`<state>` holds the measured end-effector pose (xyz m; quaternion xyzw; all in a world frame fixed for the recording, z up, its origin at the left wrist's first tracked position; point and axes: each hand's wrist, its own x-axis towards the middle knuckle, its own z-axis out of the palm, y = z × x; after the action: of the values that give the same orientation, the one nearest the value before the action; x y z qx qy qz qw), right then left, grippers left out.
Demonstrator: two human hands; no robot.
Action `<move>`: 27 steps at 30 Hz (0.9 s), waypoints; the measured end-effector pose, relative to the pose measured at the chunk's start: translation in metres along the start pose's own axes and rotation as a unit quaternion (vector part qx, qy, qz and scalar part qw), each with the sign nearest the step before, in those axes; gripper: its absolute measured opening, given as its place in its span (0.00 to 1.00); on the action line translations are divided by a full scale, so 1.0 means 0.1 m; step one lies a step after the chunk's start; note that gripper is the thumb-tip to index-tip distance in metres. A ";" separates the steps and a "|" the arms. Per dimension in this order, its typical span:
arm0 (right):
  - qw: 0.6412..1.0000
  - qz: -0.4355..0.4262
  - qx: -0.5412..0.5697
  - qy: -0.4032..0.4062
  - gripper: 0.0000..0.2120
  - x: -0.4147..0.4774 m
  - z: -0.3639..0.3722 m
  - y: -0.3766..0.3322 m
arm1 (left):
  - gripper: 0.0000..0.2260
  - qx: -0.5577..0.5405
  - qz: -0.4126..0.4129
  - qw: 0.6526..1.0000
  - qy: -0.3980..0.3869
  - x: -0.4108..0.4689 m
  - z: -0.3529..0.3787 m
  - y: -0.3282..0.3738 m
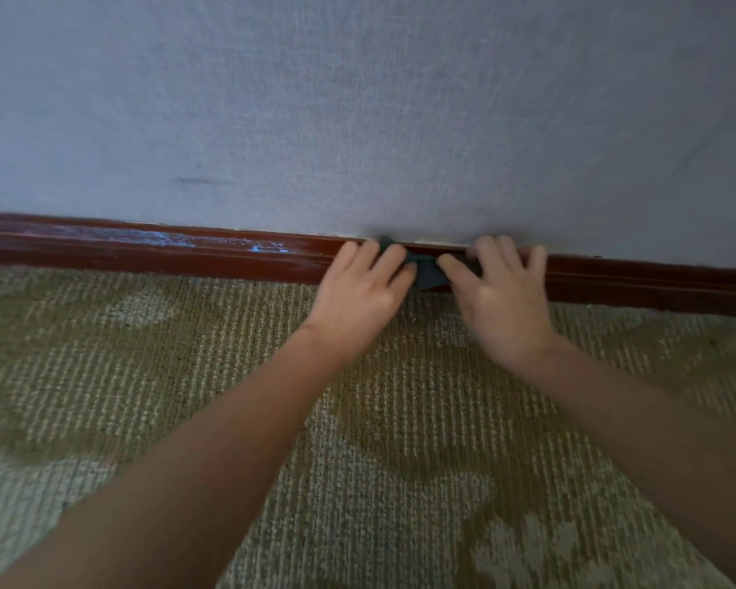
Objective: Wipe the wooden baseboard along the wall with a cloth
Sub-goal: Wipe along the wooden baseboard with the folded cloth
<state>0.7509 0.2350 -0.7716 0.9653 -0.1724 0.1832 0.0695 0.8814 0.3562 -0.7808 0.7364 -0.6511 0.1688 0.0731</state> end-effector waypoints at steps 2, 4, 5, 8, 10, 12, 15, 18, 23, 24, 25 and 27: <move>0.999 -0.024 0.022 -0.013 0.22 0.12 0.03 -0.16 | 0.17 0.025 0.002 1.000 0.001 -0.11 -0.03 -0.16; 0.998 -0.044 0.048 -0.024 0.21 0.21 0.03 -0.26 | 0.12 0.035 0.007 0.999 0.004 -0.14 -0.09 -0.23; 0.997 -0.045 0.058 -0.027 0.21 0.23 0.01 -0.28 | 0.09 0.035 0.005 0.999 -0.001 -0.12 -0.12 -0.22; 0.996 -0.041 0.075 -0.035 0.21 0.19 -0.05 -0.25 | 0.11 0.038 -0.001 0.999 0.004 -0.12 -0.21 -0.15; 0.994 -0.052 0.086 -0.037 0.20 0.11 -0.08 -0.26 | 0.11 0.056 0.016 0.998 0.016 -0.21 -0.25 -0.11; 0.992 -0.065 0.102 -0.039 0.19 0.03 -0.10 -0.29 | 0.10 0.064 0.032 0.997 0.021 -0.33 -0.30 -0.09; 0.987 -0.089 0.128 -0.039 0.18 -0.08 -0.14 -0.33 | 0.09 0.046 0.026 0.999 -0.009 -0.44 -0.43 -0.03; 0.981 -0.084 0.172 -0.040 0.16 -0.15 -0.21 -0.38 | 0.18 0.024 0.011 0.998 -0.058 -0.50 -0.63 -0.01; 0.956 -0.061 0.282 -0.058 0.13 -0.12 -0.40 -0.50 | 0.12 0.063 0.057 0.993 -0.076 -0.56 -1.00 -0.06; 0.949 -0.057 0.304 -0.066 0.12 -0.10 -0.44 -0.52 | 0.11 0.070 0.062 0.993 -0.078 -0.57 -1.07 -0.08; 0.941 -0.050 0.327 -0.074 0.12 -0.08 -0.47 -0.55 | 0.11 0.072 0.061 0.992 -0.083 -0.58 -1.13 -0.09; 0.922 -0.009 0.375 -0.091 0.12 -0.04 -0.54 -0.59 | 0.12 0.076 0.056 0.991 -0.095 -0.59 -1.23 -0.12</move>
<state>0.7508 0.3023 -0.7279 0.9349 -0.0877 0.1448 -0.3120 0.8690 0.4536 -0.6855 0.7146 -0.6809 0.1509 -0.0544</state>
